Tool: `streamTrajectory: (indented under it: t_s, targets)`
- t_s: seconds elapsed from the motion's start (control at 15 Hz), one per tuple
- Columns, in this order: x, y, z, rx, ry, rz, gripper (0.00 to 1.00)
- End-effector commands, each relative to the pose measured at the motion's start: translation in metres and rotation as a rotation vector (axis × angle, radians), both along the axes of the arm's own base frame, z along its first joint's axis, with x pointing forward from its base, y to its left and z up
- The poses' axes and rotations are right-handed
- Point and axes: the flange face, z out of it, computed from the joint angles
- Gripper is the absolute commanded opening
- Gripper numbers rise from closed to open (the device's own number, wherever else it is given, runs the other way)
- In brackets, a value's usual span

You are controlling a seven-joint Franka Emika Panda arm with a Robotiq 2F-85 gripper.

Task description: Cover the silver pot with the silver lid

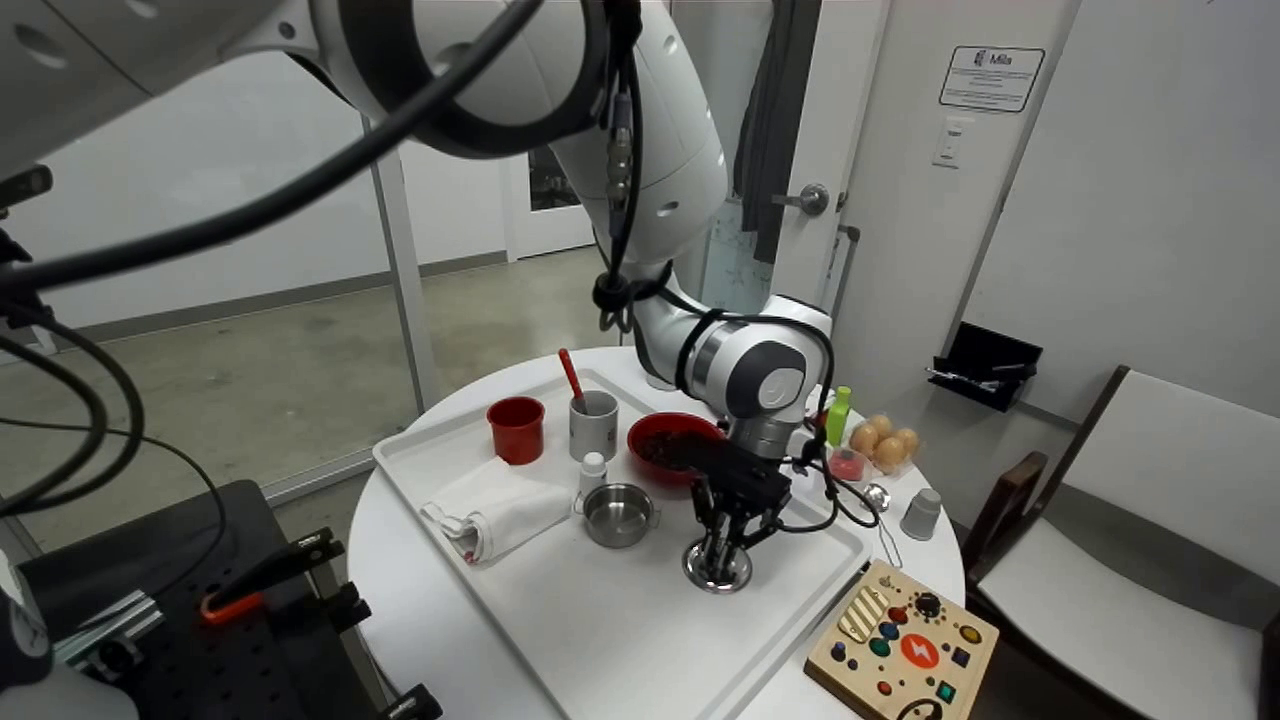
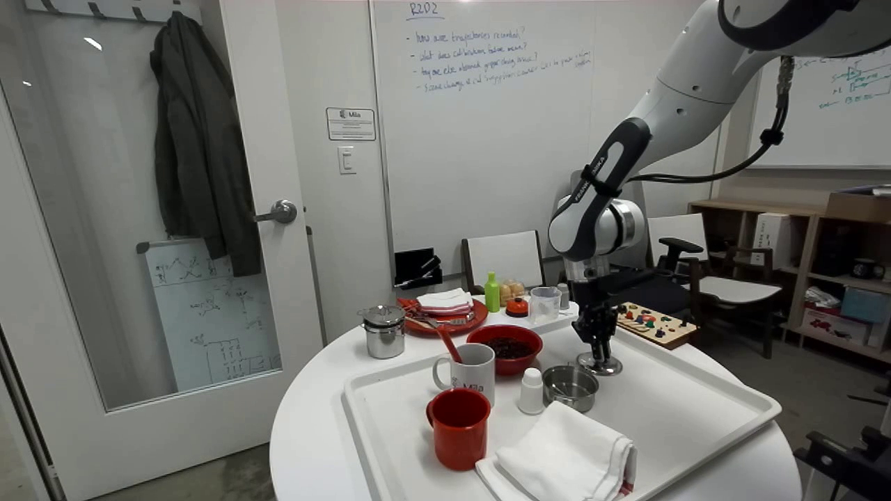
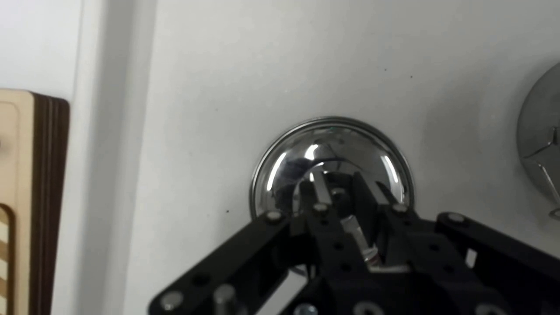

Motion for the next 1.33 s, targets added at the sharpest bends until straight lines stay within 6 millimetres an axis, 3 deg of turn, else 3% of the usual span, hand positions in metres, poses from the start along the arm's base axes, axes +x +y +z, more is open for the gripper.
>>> streamTrajectory:
  t_s: [0.0,0.67,0.93,1.27]
  targets:
    - [0.005,0.0,-0.003,0.014,0.014,-0.016,0.13]
    - [0.004,0.009,0.042,-0.005,-0.017,0.07,0.12]
    - [-0.004,0.027,0.066,-0.014,-0.005,0.161,0.12]
    - [-0.024,0.068,0.083,-0.001,0.029,0.285,0.12]
